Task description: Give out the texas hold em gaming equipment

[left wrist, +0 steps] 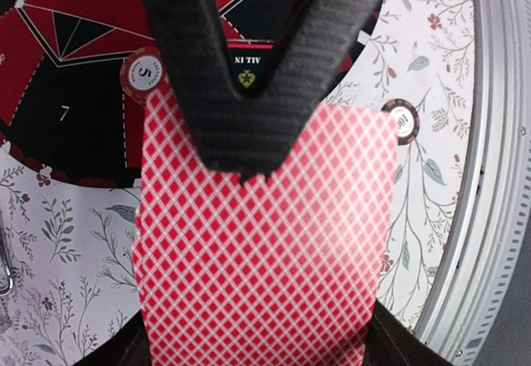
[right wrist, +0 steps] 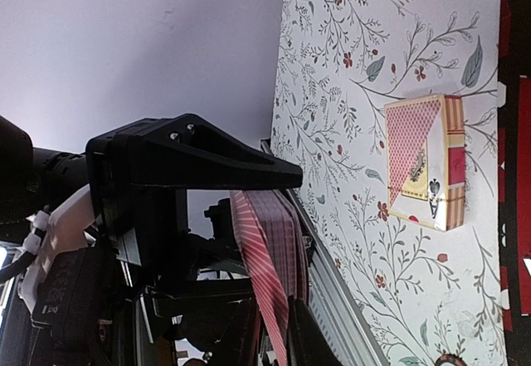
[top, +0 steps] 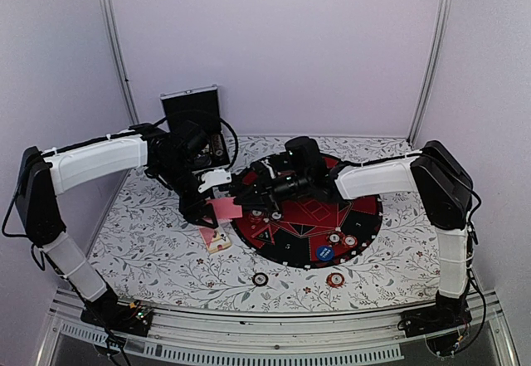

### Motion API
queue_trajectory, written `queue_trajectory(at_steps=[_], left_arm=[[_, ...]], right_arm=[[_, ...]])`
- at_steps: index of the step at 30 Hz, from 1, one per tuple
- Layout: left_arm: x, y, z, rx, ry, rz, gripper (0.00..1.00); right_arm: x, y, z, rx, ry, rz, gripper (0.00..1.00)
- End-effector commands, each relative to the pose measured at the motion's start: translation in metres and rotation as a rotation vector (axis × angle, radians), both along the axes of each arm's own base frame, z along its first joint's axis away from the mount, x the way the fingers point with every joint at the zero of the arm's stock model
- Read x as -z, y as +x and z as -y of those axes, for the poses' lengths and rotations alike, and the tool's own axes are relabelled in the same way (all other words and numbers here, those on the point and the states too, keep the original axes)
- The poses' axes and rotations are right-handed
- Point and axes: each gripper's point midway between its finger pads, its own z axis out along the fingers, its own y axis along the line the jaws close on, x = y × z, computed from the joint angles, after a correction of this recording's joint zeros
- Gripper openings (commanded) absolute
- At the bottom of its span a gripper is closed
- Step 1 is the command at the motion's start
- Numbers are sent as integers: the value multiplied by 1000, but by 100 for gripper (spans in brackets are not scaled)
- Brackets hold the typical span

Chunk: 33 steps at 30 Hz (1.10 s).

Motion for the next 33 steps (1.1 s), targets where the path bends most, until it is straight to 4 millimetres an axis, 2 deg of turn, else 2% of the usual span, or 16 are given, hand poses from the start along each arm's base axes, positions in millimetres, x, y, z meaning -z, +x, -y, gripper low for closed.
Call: queue_trajectory(at_steps=[1, 7, 11, 16, 18, 19, 23, 33], left_arm=[[-8, 4, 2, -8, -22, -4, 44], [-9, 5, 2, -11, -24, -5, 44], [-8, 5, 0, -13, -18, -5, 44], [-9, 6, 0, -15, -22, -3, 44], [-10, 6, -1, -16, -23, -2, 44], [-10, 7, 0, -16, -23, -1, 44], [-9, 7, -1, -17, -21, -2, 44], [-9, 9, -2, -24, -18, -3, 43]], right_arm=[[-19, 2, 11, 4, 21, 31, 13], [-25, 1, 12, -4, 39, 41, 1], [-30, -1, 12, -16, 66, 40, 0], [-29, -5, 9, -32, 76, 31, 14], [-27, -8, 7, -44, 76, 25, 25], [-26, -9, 6, -49, 75, 23, 27], [-18, -13, 2, -58, 73, 9, 27], [-19, -15, -3, -65, 78, 6, 20]])
